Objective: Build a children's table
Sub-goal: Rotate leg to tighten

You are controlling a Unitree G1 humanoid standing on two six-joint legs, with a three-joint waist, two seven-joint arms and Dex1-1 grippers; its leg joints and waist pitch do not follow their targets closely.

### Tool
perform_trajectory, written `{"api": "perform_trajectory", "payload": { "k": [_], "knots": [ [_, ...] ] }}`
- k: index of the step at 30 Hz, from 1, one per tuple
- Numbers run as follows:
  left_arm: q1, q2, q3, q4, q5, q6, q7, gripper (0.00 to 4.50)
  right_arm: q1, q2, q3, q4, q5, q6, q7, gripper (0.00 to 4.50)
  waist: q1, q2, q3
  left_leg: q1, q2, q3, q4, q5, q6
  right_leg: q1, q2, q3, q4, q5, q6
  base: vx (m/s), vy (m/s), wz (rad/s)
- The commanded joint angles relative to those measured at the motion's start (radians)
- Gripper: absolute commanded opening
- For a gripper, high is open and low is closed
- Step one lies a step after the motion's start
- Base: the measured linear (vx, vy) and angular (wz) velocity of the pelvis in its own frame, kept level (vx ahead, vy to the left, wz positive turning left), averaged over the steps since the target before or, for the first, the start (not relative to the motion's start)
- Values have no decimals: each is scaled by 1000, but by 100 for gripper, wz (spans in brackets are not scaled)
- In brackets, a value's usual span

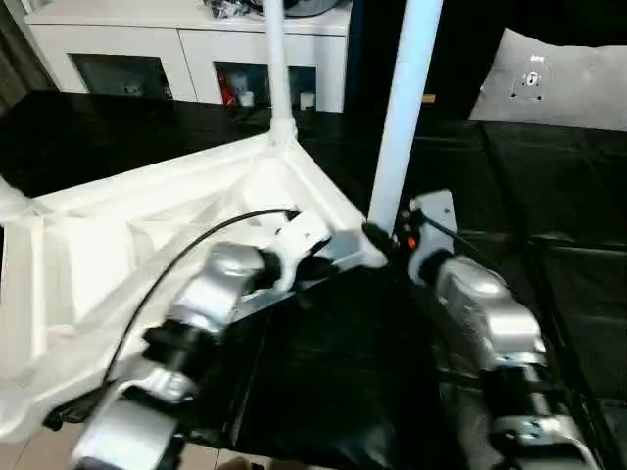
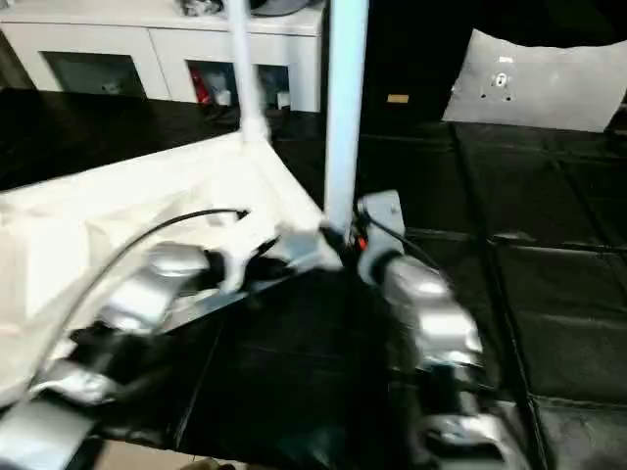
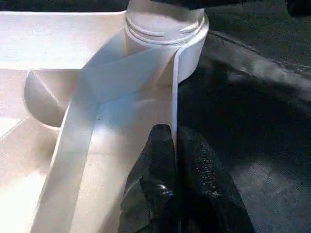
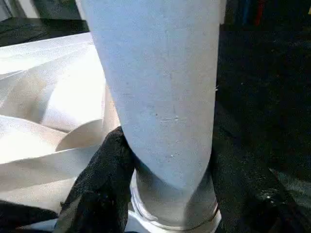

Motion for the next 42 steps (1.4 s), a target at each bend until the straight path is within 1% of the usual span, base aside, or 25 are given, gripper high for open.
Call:
{"api": "perform_trajectory", "payload": {
  "k": [1,4,7,9,11,12,13,14,15,16,18,22,24,25,26,27,28,30,31,33,34,35,37,40,42],
  "knots": [
    [-46,-47,-27,-49,-12,-26,22,0,14,55,81,12,47,4,57,268,4,-8,-72,-1,22,-4,-68,-187,96,64,-58,46,-74,-429,-100,0,0,0],
    [-30,-11,-42,-63,-10,-44,-12,0,26,23,40,5,74,-20,82,294,8,-7,-74,-3,26,-4,-69,-160,115,68,-58,50,-62,-361,-130,0,0,0],
    [-14,23,-47,-75,-8,-67,-50,0,42,-23,4,-11,84,-46,123,317,10,-8,-76,-3,28,-3,-68,-143,126,70,-59,54,-56,-325,-145,0,0,0],
    [-3,37,-43,-84,-8,-61,-67,0,55,-56,-9,-23,88,-57,156,337,15,-7,-81,-6,29,-3,-64,-96,142,73,-60,58,-42,-249,-170,0,0,0],
    [4,54,-47,-88,-7,-75,-89,0,66,-87,-19,-32,102,-72,189,360,18,-9,-84,-8,28,-1,-61,-65,159,73,-58,58,-37,-211,-188,0,0,0],
    [8,67,-52,-90,-7,-84,-106,0,72,-109,-21,-38,114,-79,222,373,24,-2,-86,-8,27,-1,-58,-51,169,73,-59,58,-35,-200,-193,0,0,0],
    [14,88,-60,-89,-10,-111,-137,0,82,-151,-16,-43,119,-101,276,373,26,-6,-82,-8,28,0,-59,-61,176,71,-57,57,-39,-215,-189,0,0,0],
    [16,99,-65,-88,-11,-125,-152,0,86,-172,-13,-45,121,-112,303,381,29,-6,-82,-6,28,1,-59,-71,174,71,-58,57,-41,-229,-186,0,0,0],
    [20,119,-72,-85,-16,-143,-182,0,92,-213,-4,-45,124,-132,361,387,31,-3,-79,-5,29,2,-61,-87,169,70,-58,58,-44,-251,-180,0,0,0],
    [21,123,-74,-85,-17,-148,-189,0,92,-219,-2,-45,124,-134,372,394,32,-4,-79,-4,30,2,-62,-100,165,69,-57,56,-46,-266,-178,0,0,0],
    [29,164,-86,-82,-30,-190,-266,0,94,-294,22,-47,135,-155,500,425,31,-6,-74,-3,29,3,-64,-154,151,69,-56,55,-53,-327,-160,0,0,0],
    [38,211,-106,-86,-45,-251,-372,0,86,-361,51,-50,157,-165,647,425,37,-8,-71,3,31,2,-67,-199,126,65,-58,56,-62,-407,-144,0,0,0],
    [40,257,-127,-83,-57,-312,-457,0,83,-422,90,-51,196,-169,799,425,43,-11,-73,3,32,2,-66,-197,128,66,-59,58,-60,-407,-142,0,0,0],
    [39,264,-130,-81,-57,-321,-467,0,82,-430,96,-50,201,-170,818,425,47,-11,-74,3,33,2,-66,-196,131,66,-59,57,-58,-406,-142,0,0,0],
    [38,268,-132,-79,-57,-329,-473,0,81,-434,99,-49,203,-170,827,425,55,-8,-74,6,37,3,-67,-191,131,62,-58,59,-56,-396,-146,0,0,0],
    [38,280,-136,-79,-58,-336,-490,0,78,-444,110,-45,204,-176,858,425,58,-9,-75,8,38,4,-67,-187,128,60,-57,60,-55,-388,-151,0,0,0],
    [39,293,-139,-79,-61,-351,-515,0,75,-454,124,-40,203,-182,892,409,63,-13,-76,6,38,3,-67,-185,126,63,-58,59,-52,-386,-154,0,0,0],
    [43,320,-146,-86,-68,-376,-567,0,69,-470,152,-32,208,-176,966,388,67,-12,-76,4,37,3,-67,-179,121,64,-60,59,-51,-392,-152,0,0,0],
    [43,320,-146,-86,-68,-376,-567,0,69,-470,152,-32,208,-176,966,388,67,-15,-77,3,37,4,-67,-178,122,65,-59,60,-50,-393,-151,0,0,0],
    [48,341,-153,-94,-72,-395,-612,0,62,-474,173,-23,213,-160,1015,367,71,-14,-78,1,39,4,-66,-162,122,65,-60,62,-45,-376,-156,0,0,0],
    [48,347,-156,-97,-74,-400,-623,0,57,-474,180,-15,216,-158,1026,357,72,-17,-80,2,39,4,-66,-160,123,64,-60,62,-44,-376,-158,0,0,0],
    [49,353,-161,-100,-81,-408,-638,0,51,-476,189,-5,223,-151,1045,350,73,-15,-79,2,39,6,-66,-160,121,63,-60,62,-44,-381,-160,0,0,0],
    [50,357,-164,-106,-87,-408,-649,0,47,-476,198,1,228,-146,1060,323,77,-14,-80,4,40,6,-65,-157,116,62,-61,64,-44,-387,-161,0,0,0],
    [52,356,-169,-112,-87,-412,-665,0,37,-473,213,18,239,-128,1094,309,82,-19,-83,5,40,7,-65,-152,110,64,-61,64,-44,-391,-157,0,0,0],
    [51,355,-170,-111,-85,-417,-666,0,36,-471,215,19,241,-120,1105,280,83,-18,-83,4,40,7,-64,-146,109,63,-61,64,-43,-388,-156,0,0,0]
  ]
}}
